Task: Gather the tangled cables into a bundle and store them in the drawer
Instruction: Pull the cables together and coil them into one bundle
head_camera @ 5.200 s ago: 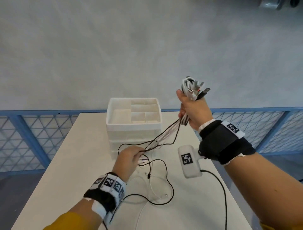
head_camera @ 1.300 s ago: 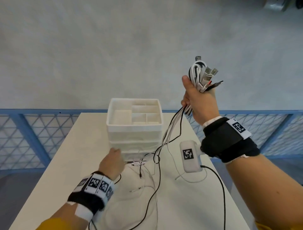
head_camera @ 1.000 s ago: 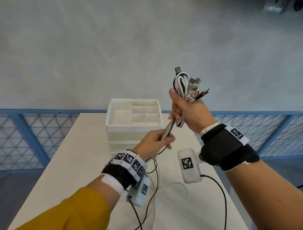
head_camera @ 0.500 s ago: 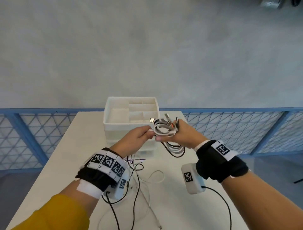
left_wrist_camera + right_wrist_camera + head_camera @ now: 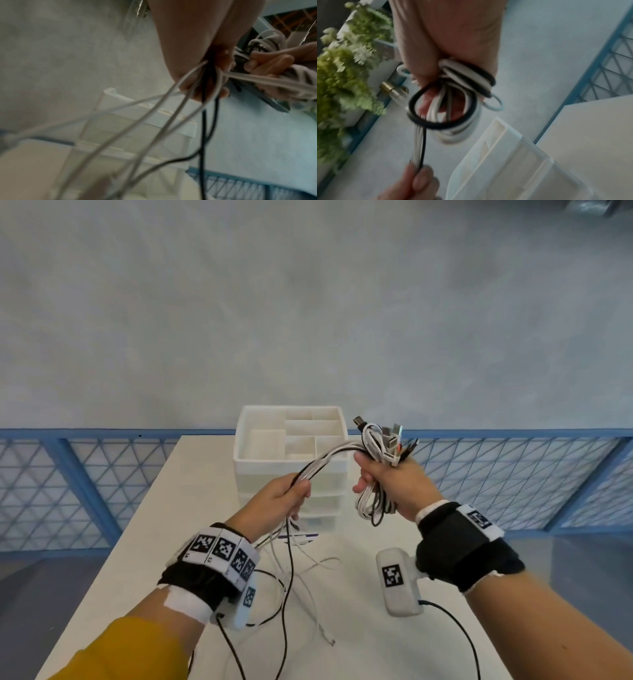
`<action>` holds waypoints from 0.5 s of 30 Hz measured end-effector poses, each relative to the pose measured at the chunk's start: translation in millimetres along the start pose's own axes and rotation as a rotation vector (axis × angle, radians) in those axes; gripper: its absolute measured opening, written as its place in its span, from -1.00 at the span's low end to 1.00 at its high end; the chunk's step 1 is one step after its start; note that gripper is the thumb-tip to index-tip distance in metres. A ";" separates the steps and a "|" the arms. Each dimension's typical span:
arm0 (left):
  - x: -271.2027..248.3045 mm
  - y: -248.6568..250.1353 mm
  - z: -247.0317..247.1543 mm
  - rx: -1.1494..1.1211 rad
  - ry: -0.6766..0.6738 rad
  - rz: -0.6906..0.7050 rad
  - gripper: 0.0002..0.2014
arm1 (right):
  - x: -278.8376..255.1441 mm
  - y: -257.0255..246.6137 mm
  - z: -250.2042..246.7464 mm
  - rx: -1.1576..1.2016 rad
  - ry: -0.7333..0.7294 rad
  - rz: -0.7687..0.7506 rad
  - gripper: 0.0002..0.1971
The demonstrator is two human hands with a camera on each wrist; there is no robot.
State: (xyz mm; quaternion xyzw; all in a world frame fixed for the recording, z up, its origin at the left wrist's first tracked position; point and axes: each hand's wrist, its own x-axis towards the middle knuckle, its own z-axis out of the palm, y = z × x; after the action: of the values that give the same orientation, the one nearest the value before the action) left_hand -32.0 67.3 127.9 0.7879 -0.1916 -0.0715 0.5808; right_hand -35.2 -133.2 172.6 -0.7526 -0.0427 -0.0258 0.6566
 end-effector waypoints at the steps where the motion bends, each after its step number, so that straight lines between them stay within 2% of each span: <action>1: -0.1 -0.3 5.2 -0.025 0.010 -0.009 -0.74 | -1.2 1.5 6.8 -0.024 0.056 -0.024 -0.75; 4: -0.2 3.7 26.3 -0.099 0.032 0.002 -0.74 | -5.4 -1.0 23.8 0.035 0.127 -0.074 -0.77; 7: 2.8 3.8 37.7 -0.083 0.053 0.012 -0.75 | -9.1 -2.0 33.3 0.122 0.045 -0.114 -0.89; 9: 3.4 6.1 40.1 -0.012 0.029 0.000 -0.74 | -9.0 0.4 36.9 0.102 -0.025 -0.110 -0.81; 12: 1.3 14.5 39.6 0.159 0.006 0.060 -0.68 | -3.4 4.9 37.0 0.032 -0.117 0.003 -0.66; 15: 1.7 14.2 37.2 0.357 -0.017 0.139 -0.76 | 3.8 6.1 32.2 -0.001 -0.165 0.127 -0.55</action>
State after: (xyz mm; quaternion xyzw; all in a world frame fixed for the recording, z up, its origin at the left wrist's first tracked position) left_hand -46.1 30.0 129.7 0.8626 -0.2601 -0.0026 0.4338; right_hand -31.4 -102.0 162.5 -0.7538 -0.0486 0.0779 0.6507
